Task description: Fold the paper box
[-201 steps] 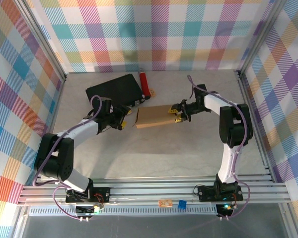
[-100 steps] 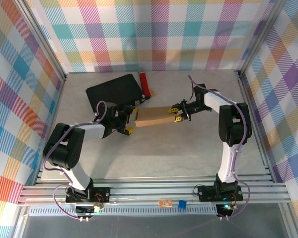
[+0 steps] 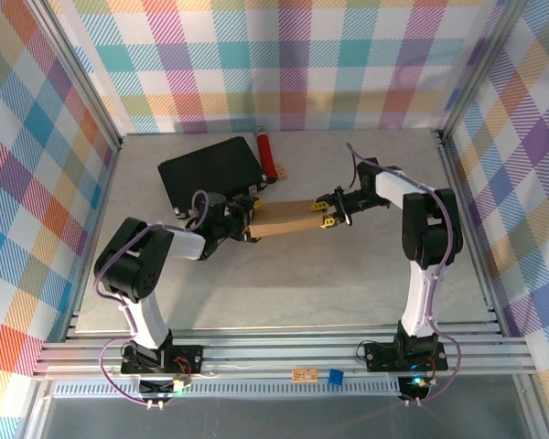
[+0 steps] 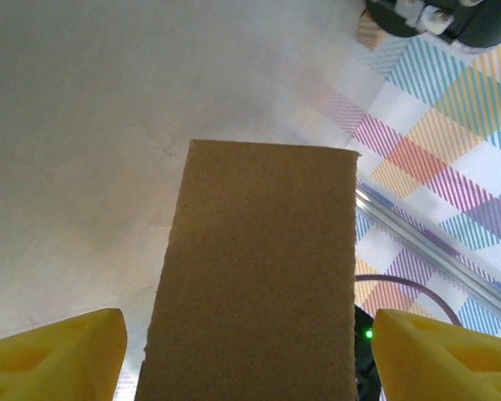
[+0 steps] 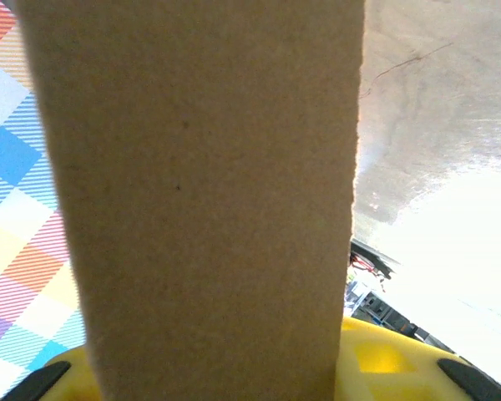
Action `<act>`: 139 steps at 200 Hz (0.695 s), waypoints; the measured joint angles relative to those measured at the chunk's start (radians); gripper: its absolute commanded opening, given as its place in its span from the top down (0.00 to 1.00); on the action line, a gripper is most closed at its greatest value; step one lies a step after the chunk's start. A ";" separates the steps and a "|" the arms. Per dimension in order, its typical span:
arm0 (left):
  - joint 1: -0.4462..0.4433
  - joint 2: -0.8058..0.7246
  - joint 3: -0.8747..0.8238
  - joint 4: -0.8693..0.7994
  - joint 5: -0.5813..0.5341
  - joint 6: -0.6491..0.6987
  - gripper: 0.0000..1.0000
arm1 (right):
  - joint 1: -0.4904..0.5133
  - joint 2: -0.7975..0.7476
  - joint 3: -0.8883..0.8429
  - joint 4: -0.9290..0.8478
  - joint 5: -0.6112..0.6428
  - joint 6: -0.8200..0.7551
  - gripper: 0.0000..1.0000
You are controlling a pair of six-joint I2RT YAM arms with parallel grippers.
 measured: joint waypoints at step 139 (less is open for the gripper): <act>-0.007 -0.165 -0.018 -0.199 -0.040 -0.103 0.55 | -0.006 -0.013 0.062 -0.104 0.084 -0.133 0.23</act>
